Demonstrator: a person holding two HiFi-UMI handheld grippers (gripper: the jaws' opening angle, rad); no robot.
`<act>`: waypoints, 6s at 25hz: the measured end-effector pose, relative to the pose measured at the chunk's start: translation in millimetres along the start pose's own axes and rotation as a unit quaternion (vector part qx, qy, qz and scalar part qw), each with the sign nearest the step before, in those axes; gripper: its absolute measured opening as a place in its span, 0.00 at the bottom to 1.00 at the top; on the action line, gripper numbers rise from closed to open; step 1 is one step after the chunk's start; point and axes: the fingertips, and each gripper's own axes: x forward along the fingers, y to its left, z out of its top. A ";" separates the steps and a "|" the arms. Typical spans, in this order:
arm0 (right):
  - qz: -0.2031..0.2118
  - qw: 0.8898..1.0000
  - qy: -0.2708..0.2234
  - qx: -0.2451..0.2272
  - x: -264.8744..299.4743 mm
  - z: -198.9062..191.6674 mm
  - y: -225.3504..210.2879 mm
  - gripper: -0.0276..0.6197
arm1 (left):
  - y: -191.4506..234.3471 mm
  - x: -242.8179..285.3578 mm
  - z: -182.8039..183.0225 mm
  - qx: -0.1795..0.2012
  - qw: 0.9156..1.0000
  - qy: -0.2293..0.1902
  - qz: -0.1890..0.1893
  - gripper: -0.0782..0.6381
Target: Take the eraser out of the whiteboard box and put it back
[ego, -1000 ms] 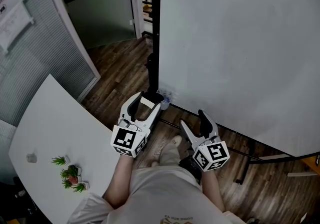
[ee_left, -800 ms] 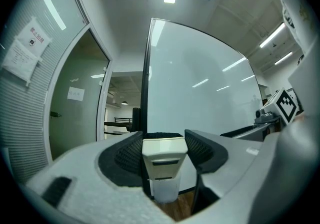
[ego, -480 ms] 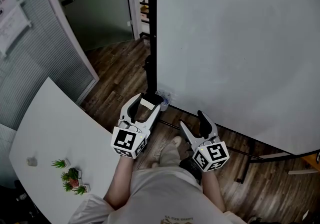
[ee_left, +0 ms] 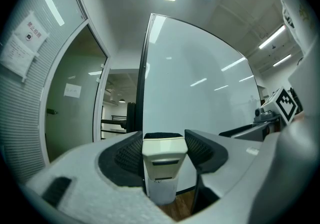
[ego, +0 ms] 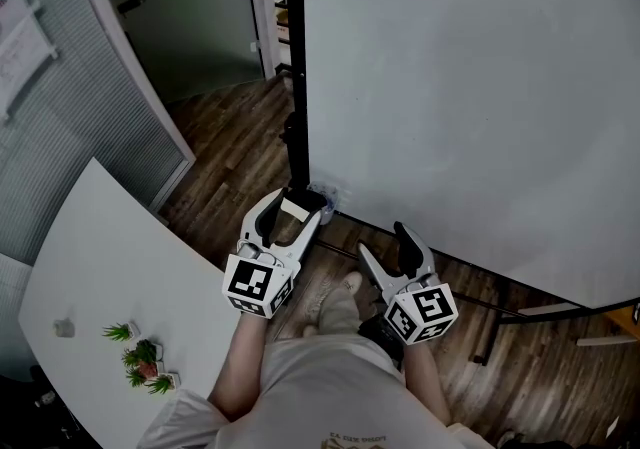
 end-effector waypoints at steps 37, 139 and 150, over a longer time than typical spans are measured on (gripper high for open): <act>-0.007 1.000 0.015 0.012 9.4 -13.8 -16.5 0.55 | 2.3 22.5 -30.2 -0.012 0.999 0.032 -0.012 0.47; 0.006 1.000 0.012 0.013 9.1 -5.7 -15.1 0.48 | -12.4 20.5 -36.1 -0.017 0.999 0.035 -0.011 0.45; -0.039 0.999 0.018 0.018 -5.6 -7.2 -30.5 0.15 | -15.9 10.9 -36.0 -0.009 0.999 0.044 -0.001 0.24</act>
